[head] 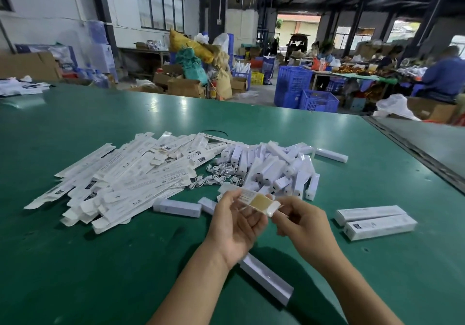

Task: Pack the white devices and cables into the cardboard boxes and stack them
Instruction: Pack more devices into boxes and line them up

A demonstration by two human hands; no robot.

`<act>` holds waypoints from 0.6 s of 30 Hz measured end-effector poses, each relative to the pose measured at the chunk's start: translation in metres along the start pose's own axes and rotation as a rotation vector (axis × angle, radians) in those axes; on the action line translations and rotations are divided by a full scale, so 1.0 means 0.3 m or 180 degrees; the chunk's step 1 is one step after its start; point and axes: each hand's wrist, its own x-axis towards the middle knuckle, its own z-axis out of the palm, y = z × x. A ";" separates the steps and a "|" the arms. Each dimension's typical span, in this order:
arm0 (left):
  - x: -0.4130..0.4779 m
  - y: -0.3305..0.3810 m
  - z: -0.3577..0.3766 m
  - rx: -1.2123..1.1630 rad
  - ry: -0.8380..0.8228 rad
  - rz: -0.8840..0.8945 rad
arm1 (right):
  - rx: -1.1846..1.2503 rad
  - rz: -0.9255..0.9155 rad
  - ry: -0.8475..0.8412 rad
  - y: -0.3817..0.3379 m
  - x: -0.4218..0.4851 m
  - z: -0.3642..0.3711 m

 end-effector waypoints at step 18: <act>0.012 0.008 -0.018 -0.0222 -0.0187 0.0070 | -0.0318 -0.0489 -0.0357 0.012 -0.012 -0.052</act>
